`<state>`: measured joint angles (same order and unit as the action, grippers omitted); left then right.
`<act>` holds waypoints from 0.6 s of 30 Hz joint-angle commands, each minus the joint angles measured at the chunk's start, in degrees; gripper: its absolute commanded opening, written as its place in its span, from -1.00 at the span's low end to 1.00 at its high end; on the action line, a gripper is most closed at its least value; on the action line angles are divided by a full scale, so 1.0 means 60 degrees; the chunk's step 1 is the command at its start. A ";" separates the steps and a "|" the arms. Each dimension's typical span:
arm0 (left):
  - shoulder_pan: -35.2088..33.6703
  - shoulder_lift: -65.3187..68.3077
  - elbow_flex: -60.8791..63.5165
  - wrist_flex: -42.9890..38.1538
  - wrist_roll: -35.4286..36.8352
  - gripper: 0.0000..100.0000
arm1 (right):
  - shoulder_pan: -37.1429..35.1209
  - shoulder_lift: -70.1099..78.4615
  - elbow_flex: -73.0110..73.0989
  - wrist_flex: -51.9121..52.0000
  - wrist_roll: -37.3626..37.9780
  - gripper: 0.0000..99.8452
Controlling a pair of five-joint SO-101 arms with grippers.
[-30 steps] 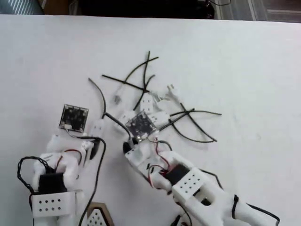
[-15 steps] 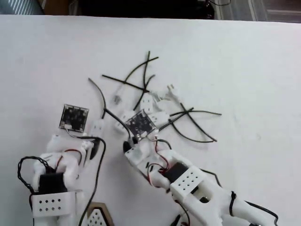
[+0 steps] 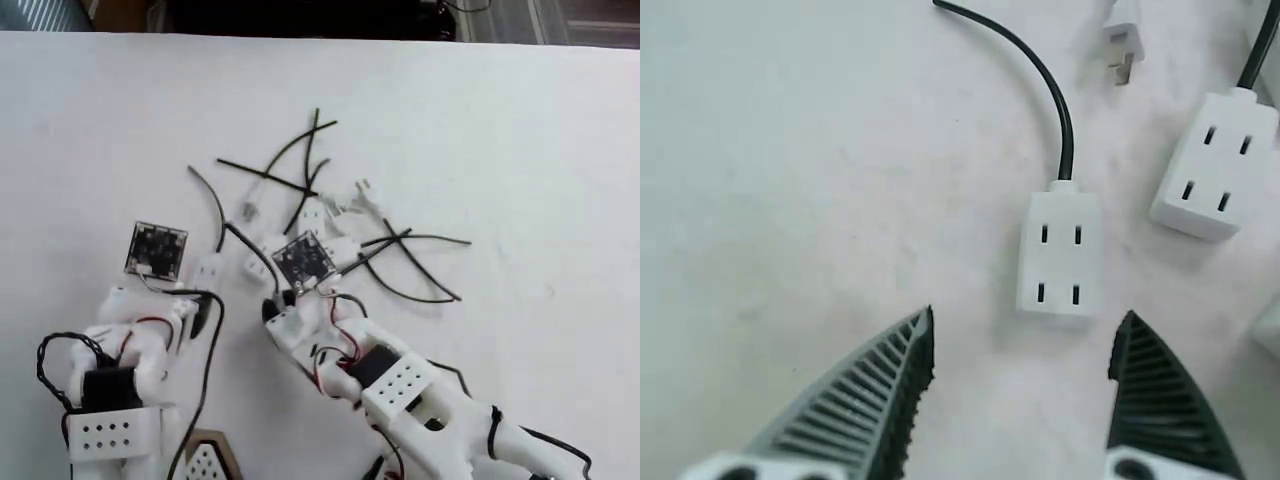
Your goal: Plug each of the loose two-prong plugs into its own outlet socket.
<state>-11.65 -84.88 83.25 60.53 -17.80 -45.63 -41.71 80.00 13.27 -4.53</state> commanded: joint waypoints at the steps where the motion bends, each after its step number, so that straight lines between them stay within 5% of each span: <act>1: -0.0139 -0.0110 -0.0044 0.0000 -0.0073 -0.43 | 0.0095 0.0051 -0.0132 0.0242 -0.0073 -0.97; 18: -0.0139 -0.0110 -0.0044 0.0000 -0.0088 -0.43 | 0.0051 0.0051 -0.0381 0.1253 0.0396 -0.97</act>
<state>-11.65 -84.88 83.25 60.53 -17.80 -45.54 -42.33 78.68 17.85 -4.88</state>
